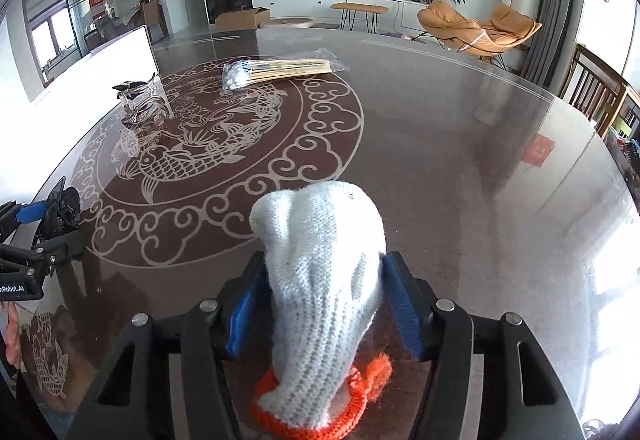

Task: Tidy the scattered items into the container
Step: 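Grasp the white-and-orange glove with the right gripper and lift it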

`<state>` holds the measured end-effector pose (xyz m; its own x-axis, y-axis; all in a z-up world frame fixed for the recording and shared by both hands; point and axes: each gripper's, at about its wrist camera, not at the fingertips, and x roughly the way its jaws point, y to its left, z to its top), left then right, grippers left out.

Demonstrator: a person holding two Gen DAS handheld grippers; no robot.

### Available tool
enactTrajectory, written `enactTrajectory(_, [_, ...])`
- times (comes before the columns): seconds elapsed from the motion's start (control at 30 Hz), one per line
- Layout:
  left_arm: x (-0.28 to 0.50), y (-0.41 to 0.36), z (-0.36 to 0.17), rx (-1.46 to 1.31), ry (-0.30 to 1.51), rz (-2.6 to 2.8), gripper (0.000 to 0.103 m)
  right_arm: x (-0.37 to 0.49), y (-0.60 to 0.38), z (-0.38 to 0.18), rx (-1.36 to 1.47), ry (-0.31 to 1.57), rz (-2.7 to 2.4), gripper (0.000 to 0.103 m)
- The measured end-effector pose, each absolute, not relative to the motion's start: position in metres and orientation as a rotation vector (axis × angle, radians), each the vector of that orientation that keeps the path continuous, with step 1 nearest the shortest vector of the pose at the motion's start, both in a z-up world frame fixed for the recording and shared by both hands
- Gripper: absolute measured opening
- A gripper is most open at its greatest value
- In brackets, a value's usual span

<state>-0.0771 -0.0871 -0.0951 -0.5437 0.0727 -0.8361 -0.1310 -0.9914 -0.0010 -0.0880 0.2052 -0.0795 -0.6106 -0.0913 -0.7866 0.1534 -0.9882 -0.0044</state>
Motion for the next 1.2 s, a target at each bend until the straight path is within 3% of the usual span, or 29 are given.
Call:
enactTrajectory(1.13, [-0.0747,-0.0883,-0.0931,-1.474,0.105,2.639,0.103,-0.0881,0.2043,-0.0785,1.317,0.113,-2.705,0.061])
enactTrajectory(1.17, [-0.0732,-0.0899,-0.0921,-1.469,0.098,2.653,0.1,-0.0881,0.2043,-0.0785,1.316,0.112,-2.705,0.061])
enactTrajectory(1.2, [-0.0713,-0.0917,-0.0905,-1.456,0.091,2.67,0.087,-0.0882,0.2043,-0.0786,1.316,0.111,-2.704,0.061])
